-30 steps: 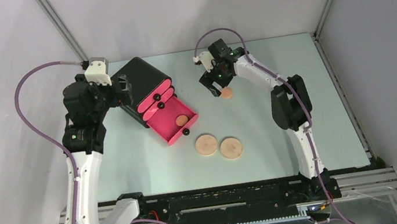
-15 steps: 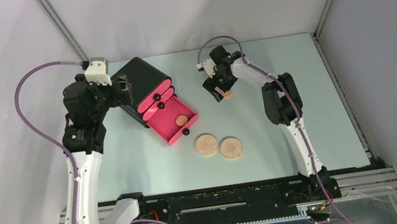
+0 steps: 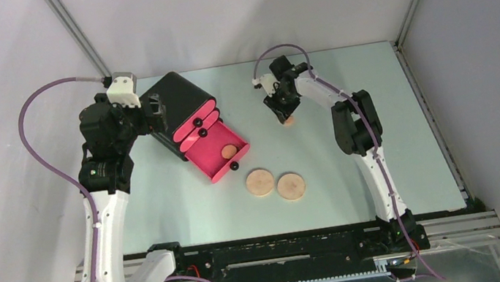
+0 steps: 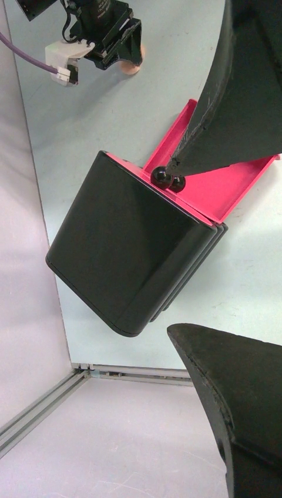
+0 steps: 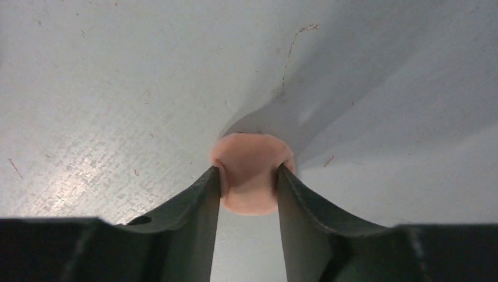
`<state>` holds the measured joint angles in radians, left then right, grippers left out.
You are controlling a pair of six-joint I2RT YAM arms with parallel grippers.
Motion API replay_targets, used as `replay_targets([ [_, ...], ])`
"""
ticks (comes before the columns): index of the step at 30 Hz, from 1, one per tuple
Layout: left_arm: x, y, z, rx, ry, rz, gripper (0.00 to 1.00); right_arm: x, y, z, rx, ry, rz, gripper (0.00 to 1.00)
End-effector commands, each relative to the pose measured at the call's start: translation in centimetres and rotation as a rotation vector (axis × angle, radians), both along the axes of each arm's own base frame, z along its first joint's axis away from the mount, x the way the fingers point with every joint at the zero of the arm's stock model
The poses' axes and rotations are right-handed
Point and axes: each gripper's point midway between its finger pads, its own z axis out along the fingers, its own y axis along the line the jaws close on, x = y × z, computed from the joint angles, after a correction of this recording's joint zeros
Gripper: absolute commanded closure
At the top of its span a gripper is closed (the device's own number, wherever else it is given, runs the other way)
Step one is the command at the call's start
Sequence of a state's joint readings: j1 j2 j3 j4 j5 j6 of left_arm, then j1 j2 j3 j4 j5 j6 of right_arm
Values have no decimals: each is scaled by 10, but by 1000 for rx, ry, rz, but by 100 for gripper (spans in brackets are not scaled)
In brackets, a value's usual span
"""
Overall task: Organize the makeup
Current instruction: Pick up the makeup tool from the center of the board, then place the makeup tool in the drawer.
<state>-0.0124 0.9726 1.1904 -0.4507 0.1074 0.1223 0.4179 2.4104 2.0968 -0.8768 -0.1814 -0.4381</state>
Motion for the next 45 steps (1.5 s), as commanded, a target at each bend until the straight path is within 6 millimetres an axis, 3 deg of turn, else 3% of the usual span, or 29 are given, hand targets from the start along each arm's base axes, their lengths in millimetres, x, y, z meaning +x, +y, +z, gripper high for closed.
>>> replay_targets([
  [1, 0, 4, -4, 6, -10, 9, 0, -8, -2, 12, 19, 11, 10, 58],
  [6, 0, 4, -4, 7, -9, 11, 0, -13, 6, 45, 32, -54, 30, 76],
  [12, 0, 5, -3, 8, -11, 15, 0, -32, 31, 78, 36, -123, 97, 80],
  [17, 0, 5, -2, -4, -13, 23, 0, -55, 69, 98, 68, -155, 176, 80],
  [22, -1, 5, -2, -2, -17, 24, 0, -82, 122, 110, 106, -171, 279, 80],
  [28, -2, 5, 0, 1, -22, 22, 0, -102, 177, 111, 136, -189, 369, 80],
  [33, -3, 6, 1, 5, -25, 24, 0, -111, 204, 101, 139, -197, 412, 76],
  [42, -2, 15, 1, 7, -22, 49, 0, -109, 216, 71, 111, -190, 418, 62],
  [45, -3, 14, 1, 7, -23, 49, 0, -109, 217, 67, 113, -182, 414, 47],
])
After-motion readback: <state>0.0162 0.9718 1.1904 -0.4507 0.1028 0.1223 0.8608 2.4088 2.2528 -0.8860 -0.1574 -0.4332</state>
